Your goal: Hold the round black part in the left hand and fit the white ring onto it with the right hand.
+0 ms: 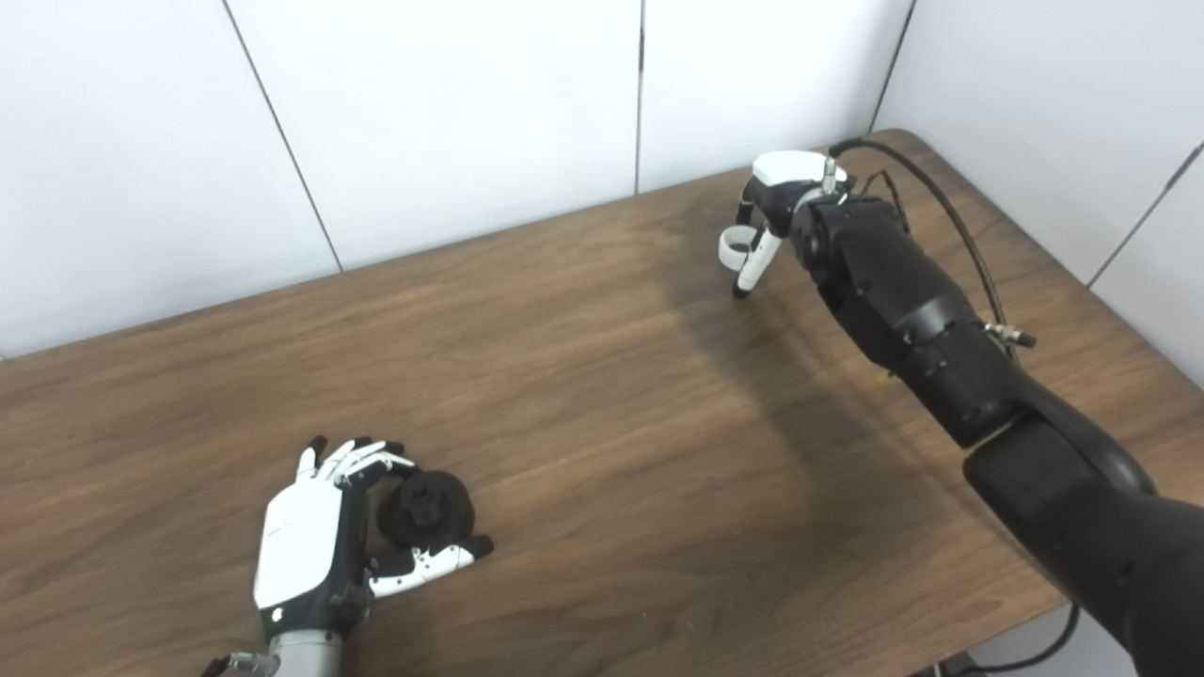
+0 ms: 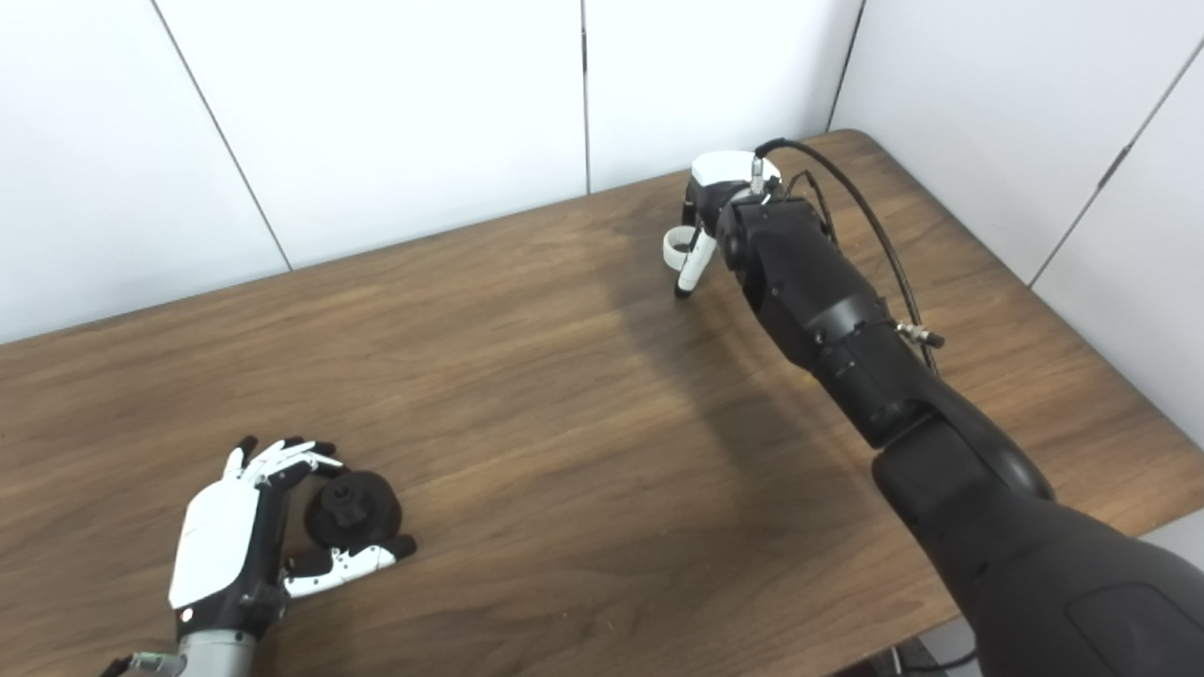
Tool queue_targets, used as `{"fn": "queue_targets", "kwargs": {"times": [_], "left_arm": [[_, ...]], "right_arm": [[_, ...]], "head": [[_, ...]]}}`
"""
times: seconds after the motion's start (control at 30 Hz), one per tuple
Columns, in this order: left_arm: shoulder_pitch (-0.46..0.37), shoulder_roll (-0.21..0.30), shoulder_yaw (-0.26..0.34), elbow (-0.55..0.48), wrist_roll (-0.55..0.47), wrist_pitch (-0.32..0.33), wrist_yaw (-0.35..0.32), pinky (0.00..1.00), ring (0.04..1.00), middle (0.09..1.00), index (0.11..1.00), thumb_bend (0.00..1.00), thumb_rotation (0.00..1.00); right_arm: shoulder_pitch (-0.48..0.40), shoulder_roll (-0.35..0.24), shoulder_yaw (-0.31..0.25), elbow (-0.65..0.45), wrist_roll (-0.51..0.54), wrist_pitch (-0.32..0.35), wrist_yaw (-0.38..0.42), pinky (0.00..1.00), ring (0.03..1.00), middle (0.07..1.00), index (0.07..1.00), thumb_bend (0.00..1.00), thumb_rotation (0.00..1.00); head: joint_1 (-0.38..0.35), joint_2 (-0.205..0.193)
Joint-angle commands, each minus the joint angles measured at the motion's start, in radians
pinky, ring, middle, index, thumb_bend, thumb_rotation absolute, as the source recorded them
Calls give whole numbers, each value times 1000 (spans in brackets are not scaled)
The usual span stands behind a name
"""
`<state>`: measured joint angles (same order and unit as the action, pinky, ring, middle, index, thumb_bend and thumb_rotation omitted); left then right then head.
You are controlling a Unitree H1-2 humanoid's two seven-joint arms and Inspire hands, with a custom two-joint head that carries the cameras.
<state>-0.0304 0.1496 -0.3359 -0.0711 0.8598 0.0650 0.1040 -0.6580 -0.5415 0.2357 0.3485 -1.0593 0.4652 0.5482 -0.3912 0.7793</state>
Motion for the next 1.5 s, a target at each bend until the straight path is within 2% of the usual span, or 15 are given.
{"fn": "queue_targets", "kwargs": {"times": [0.0, 0.03, 0.07, 0.17, 0.57, 0.8, 1.0, 1.17, 1.47], "left_arm": [[8, 7, -6, -1, 4, 7, -15, 1000, 865, 769, 483, 524, 49], [8, 7, -5, 0, 4, 7, -15, 1000, 864, 768, 483, 524, 48], [8, 7, -6, -1, 5, 7, -16, 1000, 864, 769, 483, 524, 48], [8, 8, -6, -1, 6, 9, -17, 1000, 866, 771, 483, 524, 49], [9, 3, -8, -7, 11, 11, -14, 1000, 865, 771, 482, 524, 48], [9, -4, -11, -8, 14, 25, -24, 1000, 876, 776, 483, 524, 49], [9, -4, -13, -4, 11, 18, -16, 1000, 875, 773, 482, 524, 48], [9, -9, -16, -3, 14, 23, -18, 1000, 876, 772, 482, 525, 48], [8, -25, -34, 5, 30, 38, -13, 1000, 879, 772, 482, 525, 50]], "right_arm": [[-45, -24, -10, -20, 21, 1, -46, 1000, 993, 872, 618, 837, 215], [-43, -22, -16, -19, 33, 1, -55, 1000, 990, 866, 543, 653, 174], [-40, -22, -20, -22, 44, 1, -62, 1000, 987, 859, 516, 590, 157], [-36, -30, -13, -26, 63, 1, -73, 999, 950, 825, 488, 530, 138], [-31, -57, 17, -27, 86, 0, -82, 1000, 951, 816, 486, 524, 137], [-17, -64, 15, -32, 106, 1, -103, 1000, 957, 815, 485, 524, 135], [-14, -74, 25, -55, 104, 1, -90, 1000, 965, 819, 486, 524, 135], [-19, -90, 40, -111, 139, -75, -102, 1000, 975, 814, 485, 524, 134], [-15, -85, 84, -214, 146, -150, -95, 1000, 975, 814, 484, 524, 132]], "head": [[0, 1], [0, 1], [1, 1], [2, 1], [5, 5], [23, 6], [20, 4], [25, -1], [71, -9]]}}
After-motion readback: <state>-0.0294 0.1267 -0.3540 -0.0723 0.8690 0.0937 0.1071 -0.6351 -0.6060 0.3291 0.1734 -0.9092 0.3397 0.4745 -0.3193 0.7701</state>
